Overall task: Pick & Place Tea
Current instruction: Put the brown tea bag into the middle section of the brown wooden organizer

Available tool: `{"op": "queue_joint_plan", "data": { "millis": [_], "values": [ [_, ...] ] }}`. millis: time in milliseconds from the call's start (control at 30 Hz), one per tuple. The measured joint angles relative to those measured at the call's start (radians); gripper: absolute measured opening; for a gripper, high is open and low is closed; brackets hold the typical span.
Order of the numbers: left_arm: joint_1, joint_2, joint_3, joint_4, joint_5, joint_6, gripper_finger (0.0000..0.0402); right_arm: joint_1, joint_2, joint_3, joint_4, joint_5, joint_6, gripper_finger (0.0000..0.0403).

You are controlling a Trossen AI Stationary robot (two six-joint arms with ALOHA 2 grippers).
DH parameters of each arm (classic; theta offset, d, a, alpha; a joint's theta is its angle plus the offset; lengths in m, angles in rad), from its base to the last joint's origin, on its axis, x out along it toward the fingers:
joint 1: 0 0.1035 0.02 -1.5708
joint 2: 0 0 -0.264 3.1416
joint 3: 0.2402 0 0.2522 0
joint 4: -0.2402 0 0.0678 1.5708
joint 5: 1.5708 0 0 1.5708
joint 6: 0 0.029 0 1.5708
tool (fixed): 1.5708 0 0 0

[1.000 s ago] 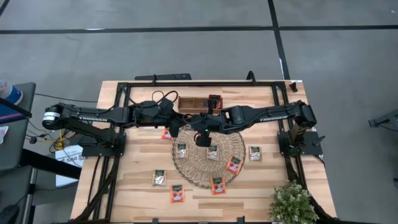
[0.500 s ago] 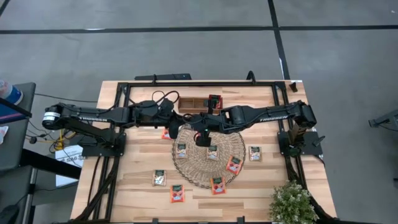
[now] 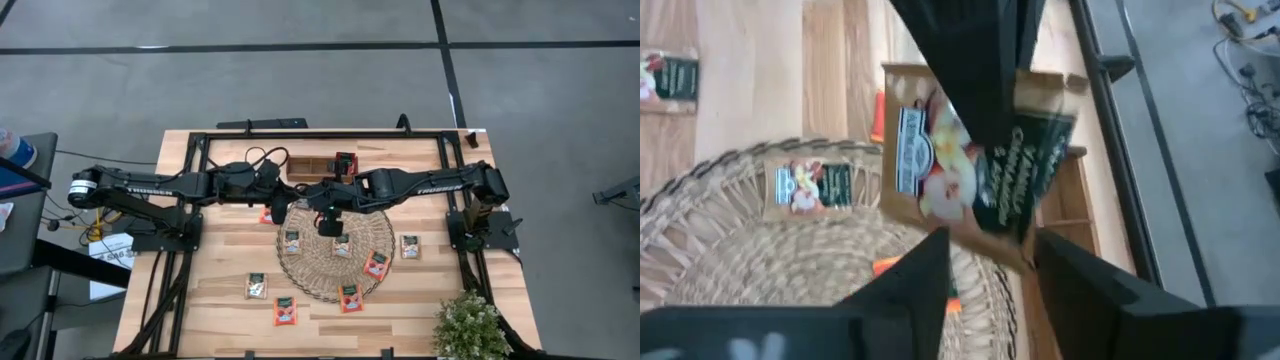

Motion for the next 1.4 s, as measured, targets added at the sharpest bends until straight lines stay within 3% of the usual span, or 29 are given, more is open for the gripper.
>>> {"op": "queue_joint_plan", "data": {
  "millis": [200, 300, 600, 733, 1400],
  "values": [
    [-0.022, 0.0, 0.0, -0.017, 0.009, 0.075, 0.0, -0.017, -0.06, 0.0, -0.054, -0.011, -0.009, 0.0183],
    [-0.043, 0.0, 0.0, 0.0, 0.022, 0.157, 0.0, -0.041, -0.098, 0.0, -0.045, -0.074, -0.05, 0.0195],
    [-0.081, 0.0, 0.0, 0.087, 0.035, 0.32, 0.0, -0.21, -0.13, 0.0, -0.004, -0.631, -0.114, 0.0195],
    [-0.081, 0.0, 0.0, 0.089, 0.032, 0.329, 0.0, -0.252, -0.119, 0.0, 0.011, -0.785, -0.114, 0.0194],
    [-0.078, 0.0, 0.0, 0.141, 0.018, 0.377, 0.0, -0.263, -0.12, 0.0, 0.081, -0.833, -0.115, 0.0184]
  ]
}}
